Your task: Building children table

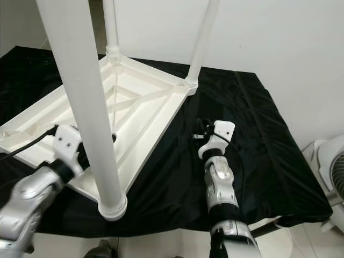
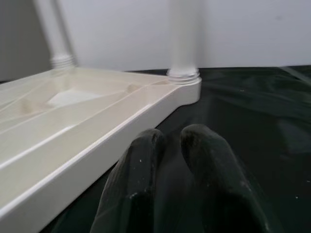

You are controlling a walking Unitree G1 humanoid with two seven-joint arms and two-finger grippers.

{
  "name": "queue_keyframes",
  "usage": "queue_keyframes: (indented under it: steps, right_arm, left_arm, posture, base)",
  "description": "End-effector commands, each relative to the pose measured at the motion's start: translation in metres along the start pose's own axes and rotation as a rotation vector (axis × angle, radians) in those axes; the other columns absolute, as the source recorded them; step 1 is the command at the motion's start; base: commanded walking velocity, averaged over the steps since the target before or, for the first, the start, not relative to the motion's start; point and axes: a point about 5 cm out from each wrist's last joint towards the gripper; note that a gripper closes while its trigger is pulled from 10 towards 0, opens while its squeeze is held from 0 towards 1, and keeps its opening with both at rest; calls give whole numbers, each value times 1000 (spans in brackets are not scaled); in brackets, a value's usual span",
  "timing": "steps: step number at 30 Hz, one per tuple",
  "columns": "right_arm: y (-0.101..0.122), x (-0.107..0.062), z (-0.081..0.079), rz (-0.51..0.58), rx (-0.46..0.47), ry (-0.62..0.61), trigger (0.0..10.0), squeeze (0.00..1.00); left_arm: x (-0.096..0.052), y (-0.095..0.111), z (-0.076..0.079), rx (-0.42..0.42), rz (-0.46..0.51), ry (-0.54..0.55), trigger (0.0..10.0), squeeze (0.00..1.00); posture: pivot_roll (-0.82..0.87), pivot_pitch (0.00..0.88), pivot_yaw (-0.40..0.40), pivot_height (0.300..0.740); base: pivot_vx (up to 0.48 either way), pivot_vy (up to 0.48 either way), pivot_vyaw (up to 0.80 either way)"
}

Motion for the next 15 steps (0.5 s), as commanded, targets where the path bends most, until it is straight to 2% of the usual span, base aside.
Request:
queue_keyframes:
  steps: [1,5,7,11,12,13,15]
  right_arm:
    - [-1,-5,1,-38,-8,38,10000,0]
    - [-1,-13,2,-69,-28,70,10000,0]
    - [1,-17,4,-86,-40,83,10000,0]
    - [5,-18,6,-91,-49,80,10000,0]
    - [6,-18,7,-90,-51,74,10000,0]
    - [8,-19,7,-93,-54,69,10000,0]
    - [8,-19,7,-93,-54,69,10000,0]
  left_arm:
    - [-2,3,3,25,20,-57,10000,0]
    - [-5,3,5,68,26,-132,10000,0]
    - [-7,1,7,97,17,-219,10000,0]
    - [-8,-2,9,114,2,-294,10000,0]
    - [-6,-5,9,115,-14,-319,10000,941]
    - [-6,-7,10,111,-25,-350,10000,1000]
    - [-6,-7,10,111,-25,-350,10000,1000]
  posture:
    - [206,43,-124,740]
    - [206,45,-127,740]
    - [202,45,-119,740]
    - [201,45,-116,740]
    - [194,44,-108,740]
    - [191,41,-103,740]
    - [191,41,-103,740]
  base:
    - [0,0,0]
    - [0,0,0]
    - [0,0,0]
    - [0,0,0]
    - [0,0,0]
    - [0,0,0]
    - [0,0,0]
Point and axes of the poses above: a point about 5 cm out from each wrist's last joint towards the gripper, its own x axis pointing out of the wrist towards the gripper, its own y axis along the axis of the wrist's last joint, z = x × y, and after that the axes turned 8 degrees about x, right-handed
